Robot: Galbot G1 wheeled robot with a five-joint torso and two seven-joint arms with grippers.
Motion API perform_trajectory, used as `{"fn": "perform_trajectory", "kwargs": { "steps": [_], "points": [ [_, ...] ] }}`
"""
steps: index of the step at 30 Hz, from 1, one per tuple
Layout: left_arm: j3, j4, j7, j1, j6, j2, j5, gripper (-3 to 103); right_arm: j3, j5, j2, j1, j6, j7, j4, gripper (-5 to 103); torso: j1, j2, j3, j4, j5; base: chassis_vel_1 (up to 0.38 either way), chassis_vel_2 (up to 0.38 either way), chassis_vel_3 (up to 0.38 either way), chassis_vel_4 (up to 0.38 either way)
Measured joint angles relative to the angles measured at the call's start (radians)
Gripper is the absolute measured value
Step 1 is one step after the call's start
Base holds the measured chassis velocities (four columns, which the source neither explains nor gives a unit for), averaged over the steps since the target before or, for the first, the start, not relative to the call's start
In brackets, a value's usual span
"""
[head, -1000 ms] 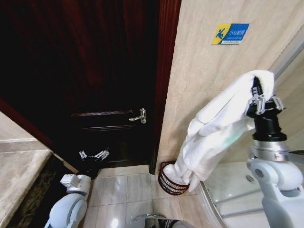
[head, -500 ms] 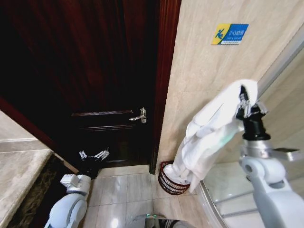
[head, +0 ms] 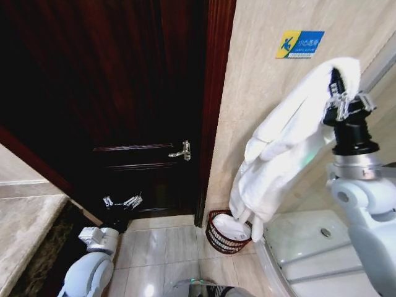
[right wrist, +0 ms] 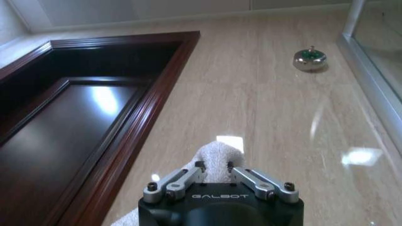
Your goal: Discard the used towel into the hamper.
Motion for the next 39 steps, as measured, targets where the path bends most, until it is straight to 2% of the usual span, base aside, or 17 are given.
{"fn": "perform_trajectory", "kwargs": {
  "steps": [14,24,32,36,39],
  "points": [
    [0.000,0.000,0.000,0.000,0.000,0.000,0.000,100,-0.074,0.021,-0.037,0.139,-0.028,0.032,-0.037,8,0.000,0.000,0.000,0.0000,-0.0004,0.000,0.000,0.000,0.000],
    [0.000,0.000,0.000,0.000,0.000,0.000,0.000,100,-0.080,0.027,-0.047,0.166,-0.029,0.036,-0.050,8,0.000,0.000,0.000,0.0000,-0.0002,0.000,0.000,0.000,0.000],
    [0.000,0.000,0.000,0.000,0.000,0.000,0.000,100,-0.058,0.029,-0.046,0.142,-0.029,0.035,-0.056,8,0.000,0.000,0.000,-0.0001,0.0003,0.000,0.000,0.000,0.000],
    [0.000,0.000,0.000,0.000,0.000,0.000,0.000,100,-0.050,0.033,-0.056,0.138,-0.029,0.036,-0.056,8,0.000,0.000,0.000,0.0000,-0.0007,0.000,0.000,0.000,0.000],
    [0.000,0.000,0.000,0.000,0.000,0.000,0.000,100,-0.042,0.026,-0.038,0.097,-0.027,0.036,-0.058,8,0.000,0.000,0.000,0.0000,0.0000,0.000,0.000,0.000,0.000]
  ]
}}
